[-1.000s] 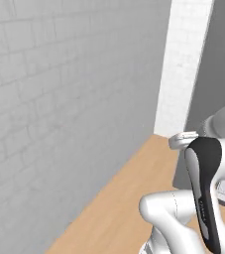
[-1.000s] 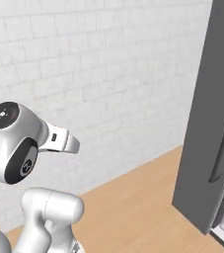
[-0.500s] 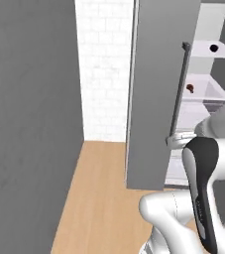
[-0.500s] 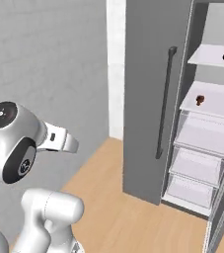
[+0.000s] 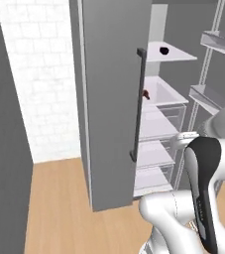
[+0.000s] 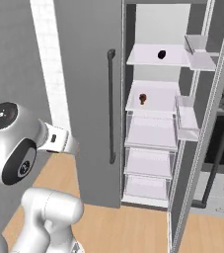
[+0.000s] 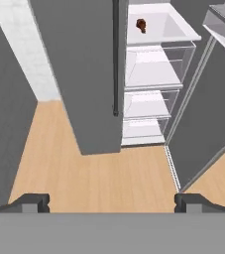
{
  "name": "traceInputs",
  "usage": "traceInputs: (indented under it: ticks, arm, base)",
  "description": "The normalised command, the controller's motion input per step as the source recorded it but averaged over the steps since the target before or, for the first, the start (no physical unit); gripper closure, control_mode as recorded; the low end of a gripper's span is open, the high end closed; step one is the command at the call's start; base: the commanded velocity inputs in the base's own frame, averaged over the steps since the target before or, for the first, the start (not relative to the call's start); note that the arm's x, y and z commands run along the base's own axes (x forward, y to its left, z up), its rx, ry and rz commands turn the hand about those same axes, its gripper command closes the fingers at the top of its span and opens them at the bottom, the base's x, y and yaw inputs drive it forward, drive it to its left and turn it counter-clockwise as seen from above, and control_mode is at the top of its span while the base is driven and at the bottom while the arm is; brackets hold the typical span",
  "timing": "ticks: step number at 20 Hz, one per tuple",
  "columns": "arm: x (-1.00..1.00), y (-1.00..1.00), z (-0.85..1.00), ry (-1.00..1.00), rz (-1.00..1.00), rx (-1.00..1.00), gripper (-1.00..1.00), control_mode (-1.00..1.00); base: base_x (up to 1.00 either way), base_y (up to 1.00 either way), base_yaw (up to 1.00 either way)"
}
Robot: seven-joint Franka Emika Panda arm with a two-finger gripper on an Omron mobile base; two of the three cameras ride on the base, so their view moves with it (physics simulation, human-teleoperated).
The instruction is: Place one eggplant and one chicken drumstick in each tupperware on the nearby counter, to pack two identical lunches.
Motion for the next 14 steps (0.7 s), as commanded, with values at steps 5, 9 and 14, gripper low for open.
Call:
traceInputs:
  ticks: [5, 9, 14]
  arm:
    - [0.0, 0.0, 0.0, 0.0, 0.0, 0.0, -1.0, 1.0]
    - [0.0, 0.0, 0.0, 0.0, 0.0, 0.0, -1.0, 1.0]
    - [0.0, 0.0, 0.0, 0.0, 0.0, 0.0, -1.0, 1.0]
  base:
    - [0.49, -0.21, -0.24]
    - [0.64, -0.44, -0.06]
    - [0.87, -0.35, 0.0]
